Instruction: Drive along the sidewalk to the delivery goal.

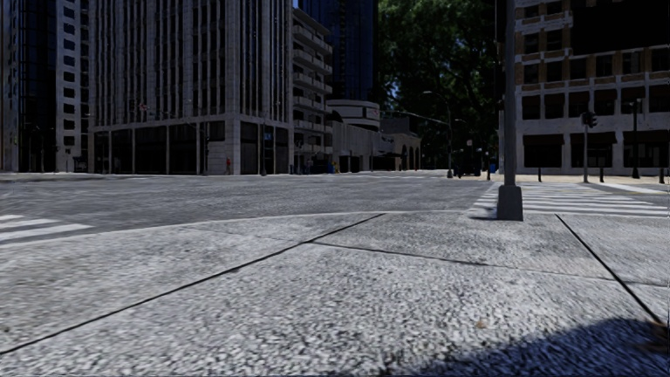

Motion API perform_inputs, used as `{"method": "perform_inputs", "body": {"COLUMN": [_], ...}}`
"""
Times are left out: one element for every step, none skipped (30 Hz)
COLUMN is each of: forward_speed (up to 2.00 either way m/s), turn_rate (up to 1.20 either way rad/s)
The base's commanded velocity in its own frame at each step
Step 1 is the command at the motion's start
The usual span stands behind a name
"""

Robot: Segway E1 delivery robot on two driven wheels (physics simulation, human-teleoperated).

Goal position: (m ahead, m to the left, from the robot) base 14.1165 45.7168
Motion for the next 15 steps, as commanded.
{"method": "perform_inputs", "body": {"forward_speed": [1.83, 1.83, 1.76, 1.7, 1.68, 1.67, 1.67, 1.67, 1.67, 1.67, 1.67, 1.67, 1.67, 1.67, 1.67], "turn_rate": [0.82, 0.82, 0.82, 0.82, 0.82, 0.82, 0.82, 0.82, 0.82, 0.82, 0.82, 0.82, 0.82, 0.82, 0.82]}}
